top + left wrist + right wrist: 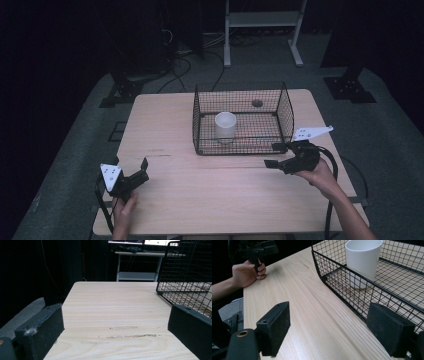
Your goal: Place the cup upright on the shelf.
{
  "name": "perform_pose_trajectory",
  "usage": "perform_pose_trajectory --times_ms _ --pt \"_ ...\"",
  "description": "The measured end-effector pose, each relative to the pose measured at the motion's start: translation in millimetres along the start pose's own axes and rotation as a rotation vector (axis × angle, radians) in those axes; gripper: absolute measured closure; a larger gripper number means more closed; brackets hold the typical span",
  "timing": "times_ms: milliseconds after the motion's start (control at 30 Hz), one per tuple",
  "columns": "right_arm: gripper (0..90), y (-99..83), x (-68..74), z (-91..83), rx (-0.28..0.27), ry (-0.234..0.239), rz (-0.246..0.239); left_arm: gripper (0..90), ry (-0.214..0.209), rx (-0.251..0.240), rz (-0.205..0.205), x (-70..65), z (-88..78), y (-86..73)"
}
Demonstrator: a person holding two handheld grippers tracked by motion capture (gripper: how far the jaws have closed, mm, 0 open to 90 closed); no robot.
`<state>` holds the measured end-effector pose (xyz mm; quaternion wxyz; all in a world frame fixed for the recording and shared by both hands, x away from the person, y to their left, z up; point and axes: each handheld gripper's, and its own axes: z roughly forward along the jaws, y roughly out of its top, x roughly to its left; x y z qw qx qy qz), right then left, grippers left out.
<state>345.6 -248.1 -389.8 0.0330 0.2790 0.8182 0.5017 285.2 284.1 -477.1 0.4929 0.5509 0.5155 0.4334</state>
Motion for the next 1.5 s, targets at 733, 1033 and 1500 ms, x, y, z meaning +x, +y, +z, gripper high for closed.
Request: perform_pose_trajectory --times_ms 733,1033,1500 --pt "18.3 -38.8 8.9 -9.3 0.003 -0.07 0.003 0.0 0.001 0.0 0.001 0.0 -0.1 0.0" --pt "18.3 -53.4 14.3 -15.6 -0.034 -0.091 0.015 0.0 0.003 0.001 -0.001 0.0 -0.1 0.0" --pt "18.1 -96.0 37.2 -16.2 -0.135 -0.133 0.077 0.0 0.005 0.001 -0.006 0.4 0.2 0.0"
